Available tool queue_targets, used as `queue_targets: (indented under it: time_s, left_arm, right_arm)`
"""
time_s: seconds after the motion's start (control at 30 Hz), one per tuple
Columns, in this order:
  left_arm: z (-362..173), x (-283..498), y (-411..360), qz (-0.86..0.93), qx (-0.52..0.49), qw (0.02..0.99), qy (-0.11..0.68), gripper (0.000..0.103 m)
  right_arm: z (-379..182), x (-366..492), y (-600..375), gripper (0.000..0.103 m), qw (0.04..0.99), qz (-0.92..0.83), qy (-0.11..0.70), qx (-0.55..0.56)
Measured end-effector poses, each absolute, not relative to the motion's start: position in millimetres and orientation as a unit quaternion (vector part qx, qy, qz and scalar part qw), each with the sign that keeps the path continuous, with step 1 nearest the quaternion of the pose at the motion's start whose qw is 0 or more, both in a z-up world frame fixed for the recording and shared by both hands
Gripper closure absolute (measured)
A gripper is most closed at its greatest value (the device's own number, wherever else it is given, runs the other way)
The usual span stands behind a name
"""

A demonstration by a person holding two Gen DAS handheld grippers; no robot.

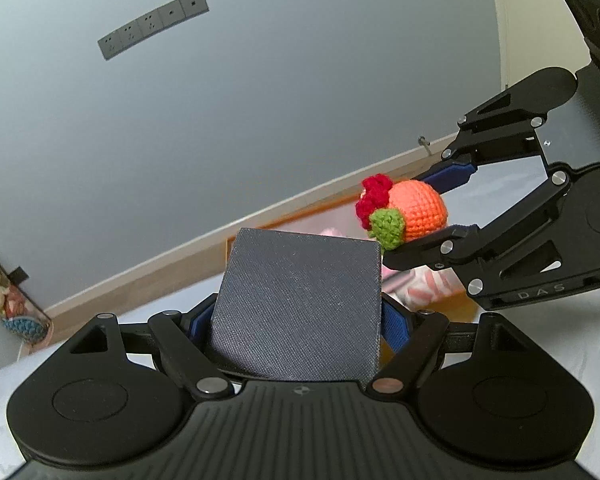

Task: Organize objects
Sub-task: 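Lift and carry the grey case and orange ball over the shoebox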

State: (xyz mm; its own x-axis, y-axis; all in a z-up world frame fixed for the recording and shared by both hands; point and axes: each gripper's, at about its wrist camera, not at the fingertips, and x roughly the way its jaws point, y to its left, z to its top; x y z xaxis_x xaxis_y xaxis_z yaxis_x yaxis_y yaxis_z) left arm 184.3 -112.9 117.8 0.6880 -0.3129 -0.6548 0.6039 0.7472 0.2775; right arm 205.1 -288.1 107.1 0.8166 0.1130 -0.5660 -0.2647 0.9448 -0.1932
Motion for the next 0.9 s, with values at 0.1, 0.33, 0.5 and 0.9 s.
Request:
queue_targets:
  time_s: [0.1,0.33,0.5,0.9]
  left_arm:
    - [111.9,210.7,-128.1,-0.262,0.243,0.887,0.293,0.011]
    - [113.1,236.8,-149.6,-0.277,0.255,0.878,0.295,0.011]
    - [107.0,259.8,-156.0,-0.276,0.253,0.878,0.300,0.011]
    - [43.0,300.0,-172.3,-0.293,0.250,0.855,0.348,0.011]
  right_arm:
    - [115.5,212.0,-299.1,0.059,0.946,0.093,0.279,-0.133]
    - [124.6,236.3,-327.5,0.059,0.948,0.081,0.276,-0.135]
    - [122.6,254.1,-343.8,0.059,0.948,0.079,0.278,-0.135]
    - [63.5,291.5,-369.6,0.059,0.938,0.078,0.318,-0.111]
